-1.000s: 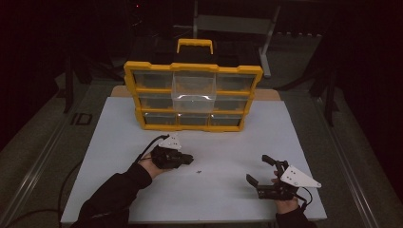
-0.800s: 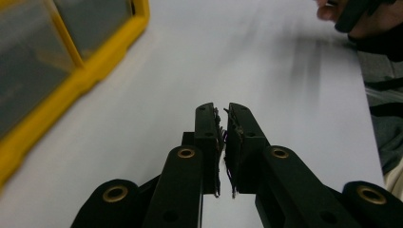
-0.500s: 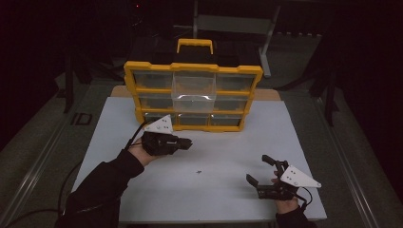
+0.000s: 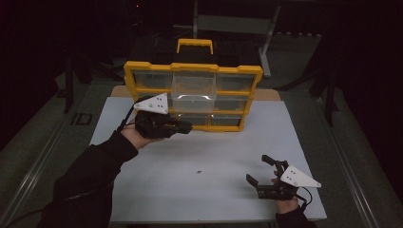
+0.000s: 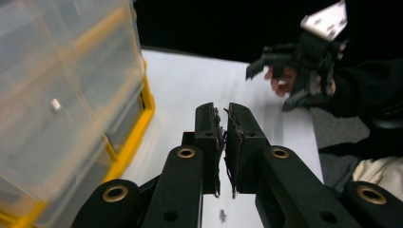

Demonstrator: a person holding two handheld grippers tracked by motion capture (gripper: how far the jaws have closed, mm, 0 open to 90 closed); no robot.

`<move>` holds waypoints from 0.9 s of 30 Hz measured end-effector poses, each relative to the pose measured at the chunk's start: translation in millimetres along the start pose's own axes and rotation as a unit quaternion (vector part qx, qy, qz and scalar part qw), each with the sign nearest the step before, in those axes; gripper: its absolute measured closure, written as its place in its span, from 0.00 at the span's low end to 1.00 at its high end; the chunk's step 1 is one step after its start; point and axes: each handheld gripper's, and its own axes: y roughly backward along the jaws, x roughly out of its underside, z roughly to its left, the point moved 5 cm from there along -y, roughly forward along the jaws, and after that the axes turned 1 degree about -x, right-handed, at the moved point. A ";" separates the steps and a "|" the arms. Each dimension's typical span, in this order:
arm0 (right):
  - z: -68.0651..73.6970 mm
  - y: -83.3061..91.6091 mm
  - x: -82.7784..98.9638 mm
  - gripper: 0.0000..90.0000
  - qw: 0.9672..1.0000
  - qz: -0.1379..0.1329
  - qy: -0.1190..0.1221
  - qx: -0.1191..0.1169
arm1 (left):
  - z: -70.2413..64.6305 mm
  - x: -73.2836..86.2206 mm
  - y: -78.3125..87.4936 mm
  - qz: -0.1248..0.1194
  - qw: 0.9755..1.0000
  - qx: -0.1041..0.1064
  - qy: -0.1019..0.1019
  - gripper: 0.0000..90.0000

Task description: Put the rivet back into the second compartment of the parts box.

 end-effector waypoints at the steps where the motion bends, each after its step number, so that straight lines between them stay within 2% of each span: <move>1: 0.0 -0.1 0.0 0.10 1.000 0.000 0.000 0.000 | 0.7 -5.9 3.1 -0.005 1.000 0.000 -0.002 0.92; 7: 0.3 -0.2 0.0 0.10 1.000 0.000 -0.001 0.000 | 6.2 -41.0 22.4 -0.030 0.999 -0.001 -0.015 0.92; 8: 0.3 -0.2 0.0 0.10 1.000 0.000 -0.001 0.000 | 6.2 -41.0 22.4 -0.030 0.999 -0.001 -0.015 0.93; 9: 0.3 -0.1 0.0 0.10 1.000 0.000 -0.001 0.000 | 8.6 -50.5 27.3 -0.036 0.999 -0.004 -0.016 0.93; 13: 0.3 0.0 0.1 0.10 1.000 0.000 -0.003 0.000 | 14.4 -67.9 35.3 -0.043 0.999 -0.009 -0.021 0.92; 18: 0.1 -0.1 0.3 0.10 1.000 -0.001 -0.002 -0.001 | 24.9 -93.9 48.6 -0.066 0.997 -0.016 -0.025 0.92; 23: 0.2 -0.1 0.3 0.10 1.000 -0.001 -0.002 -0.001 | 35.2 -112.2 55.0 -0.081 0.996 -0.025 -0.021 0.92; 27: 0.2 0.0 0.5 0.10 1.000 0.000 -0.003 -0.002 | 41.7 -119.6 53.8 -0.087 0.996 -0.026 -0.013 0.92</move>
